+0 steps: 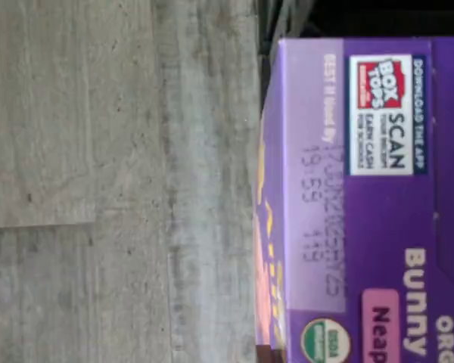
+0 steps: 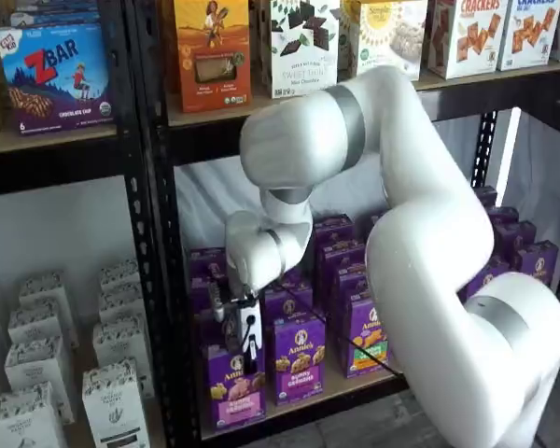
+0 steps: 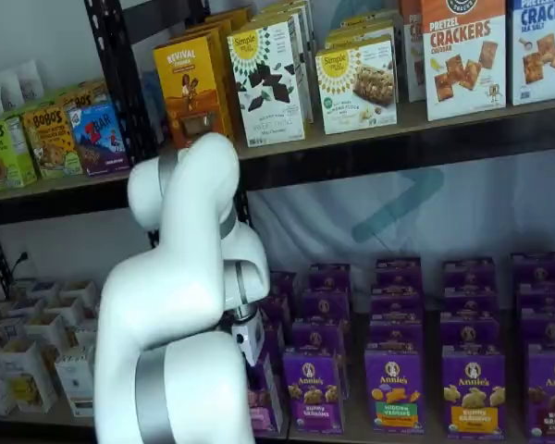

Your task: Pick up the purple box with a pink patch in the middle, on the bottom shelf, the first box from the left

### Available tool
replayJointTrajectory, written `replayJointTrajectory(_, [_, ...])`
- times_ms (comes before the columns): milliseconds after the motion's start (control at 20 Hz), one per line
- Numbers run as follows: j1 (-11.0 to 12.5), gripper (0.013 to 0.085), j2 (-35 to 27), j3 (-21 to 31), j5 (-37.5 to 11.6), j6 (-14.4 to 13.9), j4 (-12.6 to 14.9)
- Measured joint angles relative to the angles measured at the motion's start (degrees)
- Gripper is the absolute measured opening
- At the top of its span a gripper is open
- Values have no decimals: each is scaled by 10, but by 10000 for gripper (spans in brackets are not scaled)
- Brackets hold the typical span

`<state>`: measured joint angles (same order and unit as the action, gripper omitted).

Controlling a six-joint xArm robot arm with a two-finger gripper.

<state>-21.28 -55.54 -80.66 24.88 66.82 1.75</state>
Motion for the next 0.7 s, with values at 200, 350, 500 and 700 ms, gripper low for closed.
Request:
replayJointTrajectory(200, [0, 330, 38, 55, -20, 0, 0])
replayJointTrajectory(350, [0, 330, 73, 102, -37, -7, 8])
replayJointTrajectory(500, [4, 330, 107, 148, -60, -13, 18])
replayJointTrajectory(700, [9, 330, 165, 203, -56, -12, 23])
